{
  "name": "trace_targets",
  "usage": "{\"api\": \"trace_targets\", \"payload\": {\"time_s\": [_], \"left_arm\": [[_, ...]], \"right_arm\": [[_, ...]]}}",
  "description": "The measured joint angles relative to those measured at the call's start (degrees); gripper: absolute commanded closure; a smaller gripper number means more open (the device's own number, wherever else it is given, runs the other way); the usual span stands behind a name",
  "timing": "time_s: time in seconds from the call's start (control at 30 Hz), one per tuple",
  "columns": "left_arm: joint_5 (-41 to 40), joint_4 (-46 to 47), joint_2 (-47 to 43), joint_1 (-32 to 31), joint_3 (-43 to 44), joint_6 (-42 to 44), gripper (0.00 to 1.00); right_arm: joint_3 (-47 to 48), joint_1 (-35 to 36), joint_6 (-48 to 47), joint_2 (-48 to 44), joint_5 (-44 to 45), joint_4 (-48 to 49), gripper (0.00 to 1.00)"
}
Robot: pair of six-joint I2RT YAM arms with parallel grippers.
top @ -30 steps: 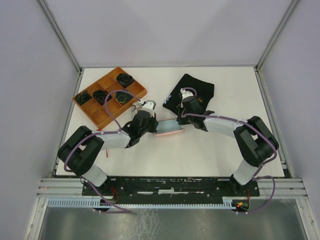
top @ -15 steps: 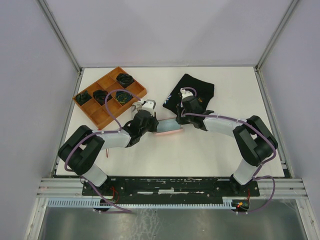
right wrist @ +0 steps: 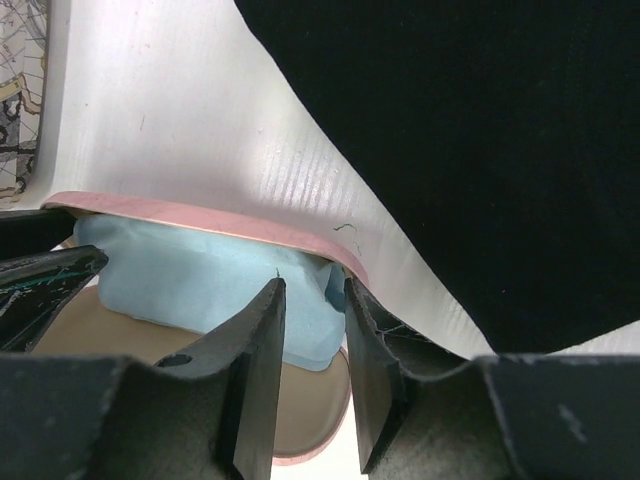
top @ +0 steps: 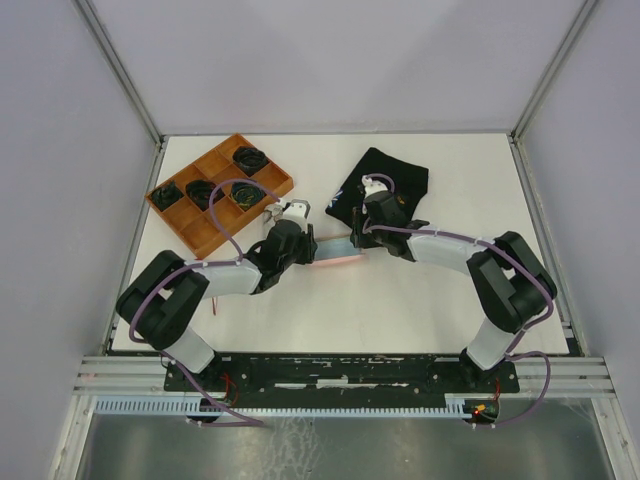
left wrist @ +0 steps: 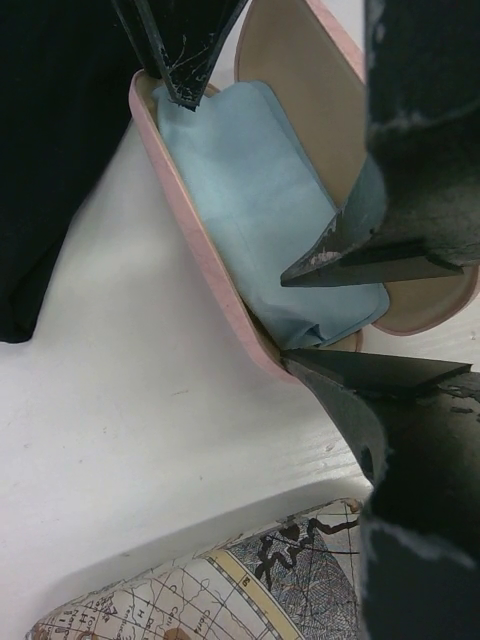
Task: Organize the sunglasses
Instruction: Place the glasses cleaning cloth in the sunglasses case.
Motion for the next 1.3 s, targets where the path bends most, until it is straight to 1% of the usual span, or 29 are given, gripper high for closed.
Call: {"api": "trace_targets", "payload": {"time_s": [0.33,0.53,0.77,1.03,1.13,1.3], "left_arm": [[-0.04,-0.2,-1.49,0.0,0.0,0.0,0.54],[-0.55,-0.22,-3.15,0.0,0.0,0.0,0.51],[-2.45,-2.12,-6.51,0.0,-0.02,-0.02,0.5],[-5.14,-6.4,-16.2,0.0,-0.31,-0.17,0.48],[-6.19,-7.98,-19.61,0.0,-1.33,-0.74,0.48],[-7.78,-11.65,-23.34,0.0,-3.15,-2.47,0.48]], "right_arm": [[-0.24,-0.02,-0.07,-4.02,0.13,-0.9,0.57],[-0.57,-0.02,-0.72,-6.8,0.17,-1.68,0.57],[0.17,-0.02,-2.47,-7.06,0.22,-4.68,0.57],[9.27,-0.02,-4.31,-0.52,2.19,-9.51,0.58],[13.2,-0.09,-5.09,3.06,2.86,-12.52,0.61],[18.62,-0.09,-6.19,7.67,3.26,-17.44,0.61]]}}
